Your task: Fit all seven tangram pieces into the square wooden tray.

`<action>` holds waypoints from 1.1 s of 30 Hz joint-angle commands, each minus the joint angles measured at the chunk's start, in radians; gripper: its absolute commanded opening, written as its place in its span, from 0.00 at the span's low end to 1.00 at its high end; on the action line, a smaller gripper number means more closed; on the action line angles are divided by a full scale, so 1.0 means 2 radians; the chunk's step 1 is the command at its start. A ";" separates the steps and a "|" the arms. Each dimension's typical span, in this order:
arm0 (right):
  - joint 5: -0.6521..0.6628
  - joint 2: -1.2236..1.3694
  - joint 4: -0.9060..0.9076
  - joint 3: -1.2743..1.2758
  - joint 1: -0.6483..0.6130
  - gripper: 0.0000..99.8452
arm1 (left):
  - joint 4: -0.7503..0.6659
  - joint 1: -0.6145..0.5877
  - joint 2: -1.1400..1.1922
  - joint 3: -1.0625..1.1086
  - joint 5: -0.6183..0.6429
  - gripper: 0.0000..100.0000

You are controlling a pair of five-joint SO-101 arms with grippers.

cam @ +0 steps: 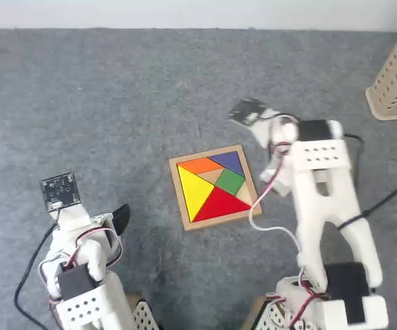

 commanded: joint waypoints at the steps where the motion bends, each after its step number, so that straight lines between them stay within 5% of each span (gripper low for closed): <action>1: -0.041 0.030 0.002 -0.049 -0.076 0.07 | -0.001 0.001 -0.006 -0.007 -0.001 0.35; 5: -0.031 0.101 0.002 -0.092 -0.105 0.07 | -0.001 0.001 -0.006 -0.007 -0.001 0.35; 22: 0.274 0.243 -0.055 -0.169 -0.161 0.07 | -0.001 0.001 -0.006 -0.007 -0.001 0.35; 26: 0.272 0.239 -0.058 -0.168 -0.179 0.10 | -0.001 0.001 -0.006 -0.007 -0.001 0.35; 30: 0.180 0.239 -0.063 -0.169 -0.177 0.25 | -0.001 0.001 -0.006 -0.007 -0.001 0.35; 33: 0.186 0.238 -0.057 -0.169 -0.175 0.33 | -0.001 0.001 -0.006 -0.007 -0.001 0.35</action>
